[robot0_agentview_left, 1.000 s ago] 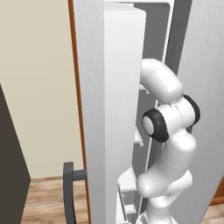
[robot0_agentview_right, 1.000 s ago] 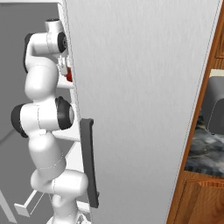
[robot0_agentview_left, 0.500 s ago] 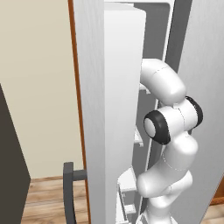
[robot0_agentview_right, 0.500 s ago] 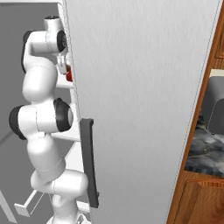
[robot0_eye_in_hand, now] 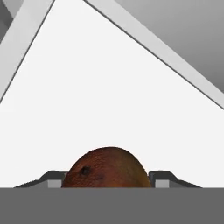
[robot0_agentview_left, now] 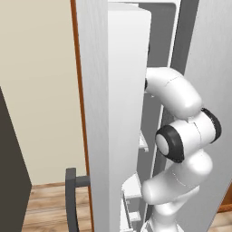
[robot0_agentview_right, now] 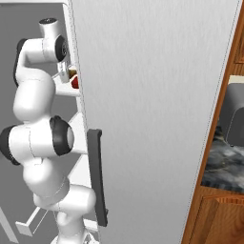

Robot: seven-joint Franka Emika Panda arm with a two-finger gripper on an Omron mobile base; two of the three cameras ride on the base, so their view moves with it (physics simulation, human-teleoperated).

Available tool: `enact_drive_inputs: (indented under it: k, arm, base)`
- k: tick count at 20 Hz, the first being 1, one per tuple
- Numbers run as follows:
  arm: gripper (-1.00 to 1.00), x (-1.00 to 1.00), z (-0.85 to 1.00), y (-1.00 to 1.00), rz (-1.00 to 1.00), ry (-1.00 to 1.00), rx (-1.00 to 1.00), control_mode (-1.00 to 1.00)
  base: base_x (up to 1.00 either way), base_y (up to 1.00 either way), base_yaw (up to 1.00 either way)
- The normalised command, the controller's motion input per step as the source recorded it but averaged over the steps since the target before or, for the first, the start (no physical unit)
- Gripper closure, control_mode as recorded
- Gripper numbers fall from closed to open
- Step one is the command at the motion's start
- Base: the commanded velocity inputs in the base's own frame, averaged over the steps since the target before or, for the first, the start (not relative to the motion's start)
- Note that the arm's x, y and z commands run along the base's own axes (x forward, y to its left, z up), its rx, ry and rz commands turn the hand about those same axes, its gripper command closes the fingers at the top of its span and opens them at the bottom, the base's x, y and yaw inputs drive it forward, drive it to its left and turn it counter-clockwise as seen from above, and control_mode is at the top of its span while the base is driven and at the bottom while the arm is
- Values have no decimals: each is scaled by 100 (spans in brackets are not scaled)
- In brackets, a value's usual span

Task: Take the pear, bell pepper, and mushroom from the freezer and place them in the bowl on the counter.

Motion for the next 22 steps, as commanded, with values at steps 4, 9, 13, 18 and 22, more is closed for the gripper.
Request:
enact_drive_inputs:
  k: [4, 9, 13, 18, 22]
  arm:
    - [100, -36, 14, 0, 0, -1, 4, -100]
    - [100, -52, 10, -9, 0, 0, 2, -100]
    - [100, -77, 12, -12, 0, 0, 0, -100]
    - [100, -97, 1, -14, 0, -1, 0, -100]
    - [100, -100, 0, -16, 0, -1, 0, -100]
  base:
    - [0, 0, 0]
    - [0, 0, 0]
    - [0, 0, 0]
    - [0, 0, 0]
    - [0, 0, 0]
